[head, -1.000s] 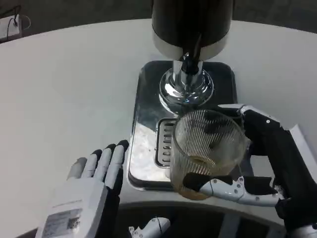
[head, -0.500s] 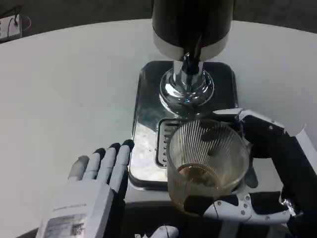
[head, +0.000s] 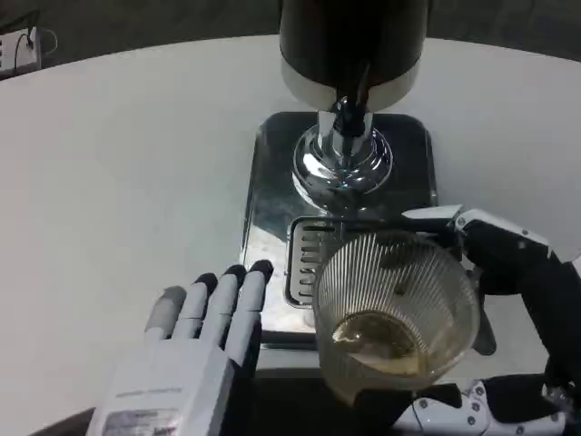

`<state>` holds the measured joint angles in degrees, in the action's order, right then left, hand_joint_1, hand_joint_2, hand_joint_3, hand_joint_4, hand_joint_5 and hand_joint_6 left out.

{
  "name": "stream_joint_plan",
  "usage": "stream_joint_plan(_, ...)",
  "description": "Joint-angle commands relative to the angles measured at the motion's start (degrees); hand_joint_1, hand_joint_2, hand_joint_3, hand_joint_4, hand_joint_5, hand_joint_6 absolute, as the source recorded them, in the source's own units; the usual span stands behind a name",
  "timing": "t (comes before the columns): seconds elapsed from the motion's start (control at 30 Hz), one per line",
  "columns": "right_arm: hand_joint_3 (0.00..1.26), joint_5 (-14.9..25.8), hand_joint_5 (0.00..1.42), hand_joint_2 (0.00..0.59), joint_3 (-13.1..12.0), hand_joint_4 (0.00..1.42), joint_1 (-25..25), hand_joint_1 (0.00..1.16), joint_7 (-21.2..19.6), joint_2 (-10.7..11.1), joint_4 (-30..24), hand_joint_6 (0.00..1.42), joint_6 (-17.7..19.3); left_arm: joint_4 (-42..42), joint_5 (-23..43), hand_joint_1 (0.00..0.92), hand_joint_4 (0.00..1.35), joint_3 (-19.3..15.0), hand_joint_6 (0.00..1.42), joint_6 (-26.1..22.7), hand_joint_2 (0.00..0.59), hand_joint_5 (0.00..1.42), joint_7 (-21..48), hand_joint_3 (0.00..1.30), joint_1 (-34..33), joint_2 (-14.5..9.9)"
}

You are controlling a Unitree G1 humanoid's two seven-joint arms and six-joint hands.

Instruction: Grasp the cup under the faucet to collect the drink, then remove the cup.

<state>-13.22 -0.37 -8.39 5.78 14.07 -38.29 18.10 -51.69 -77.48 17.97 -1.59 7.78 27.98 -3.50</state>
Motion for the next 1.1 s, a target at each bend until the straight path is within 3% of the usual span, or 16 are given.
stream_joint_plan(0.03, 0.77, 2.16, 1.07, 0.119, -1.05, 1.01, 0.09, 1.16, 0.43, 0.06, -1.69, 1.32, 1.88, -1.21, -1.17, 0.000, 0.00, 0.13, 0.00, 1.20, 0.089, 0.00, 0.84, 0.00, 1.15, 0.43)
stream_joint_plan(1.1, 0.77, 1.85, 1.07, 0.119, -1.63, 1.01, -0.30, 1.16, 0.90, -0.07, -1.48, 1.32, 2.52, -0.71, -1.30, 0.000, 0.00, -0.91, 0.00, 2.18, 0.086, 0.00, 1.13, 0.00, 0.44, 2.43)
